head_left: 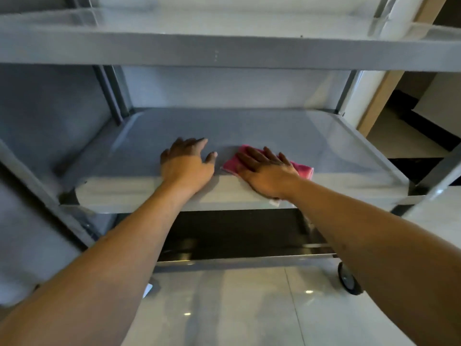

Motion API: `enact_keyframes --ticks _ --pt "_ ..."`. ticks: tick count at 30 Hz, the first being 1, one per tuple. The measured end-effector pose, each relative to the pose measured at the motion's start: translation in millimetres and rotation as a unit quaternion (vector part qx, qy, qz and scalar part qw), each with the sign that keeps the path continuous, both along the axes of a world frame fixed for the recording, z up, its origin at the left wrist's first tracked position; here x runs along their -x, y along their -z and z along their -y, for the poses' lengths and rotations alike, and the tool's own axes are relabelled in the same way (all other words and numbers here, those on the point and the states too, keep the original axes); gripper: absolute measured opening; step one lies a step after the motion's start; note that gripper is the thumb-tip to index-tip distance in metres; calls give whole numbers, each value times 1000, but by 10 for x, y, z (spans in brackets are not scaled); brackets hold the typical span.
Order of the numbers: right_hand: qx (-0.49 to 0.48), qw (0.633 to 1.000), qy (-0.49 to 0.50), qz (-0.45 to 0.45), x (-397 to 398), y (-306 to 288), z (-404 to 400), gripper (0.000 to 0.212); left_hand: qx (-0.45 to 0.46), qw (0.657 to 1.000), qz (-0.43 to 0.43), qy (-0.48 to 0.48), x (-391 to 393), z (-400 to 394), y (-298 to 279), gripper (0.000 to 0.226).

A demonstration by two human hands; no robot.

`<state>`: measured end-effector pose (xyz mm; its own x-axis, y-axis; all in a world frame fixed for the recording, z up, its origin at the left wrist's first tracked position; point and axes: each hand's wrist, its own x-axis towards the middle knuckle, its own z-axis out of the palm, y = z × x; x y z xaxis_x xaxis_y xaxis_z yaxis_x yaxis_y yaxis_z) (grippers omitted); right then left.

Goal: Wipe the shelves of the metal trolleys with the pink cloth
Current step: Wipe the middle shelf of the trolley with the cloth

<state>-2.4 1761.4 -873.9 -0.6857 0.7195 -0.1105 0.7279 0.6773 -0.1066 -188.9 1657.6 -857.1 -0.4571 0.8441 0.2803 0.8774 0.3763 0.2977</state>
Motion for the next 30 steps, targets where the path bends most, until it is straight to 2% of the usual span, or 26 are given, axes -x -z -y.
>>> enact_keyframes --ticks 9,19,23,30 --pt "-11 1000 25 -15 320 6 -924 66 23 999 -43 -13 243 -33 -106 61" --pt "-9 999 34 -12 958 -8 -1819 72 14 998 -55 -27 371 -187 112 60" --pt "-16 999 27 -14 1297 -43 -1865 68 7 997 -76 -22 335 -192 140 66" --pt "-32 998 -58 3 1407 -54 -1245 66 -19 999 -14 -28 335 -198 117 70"
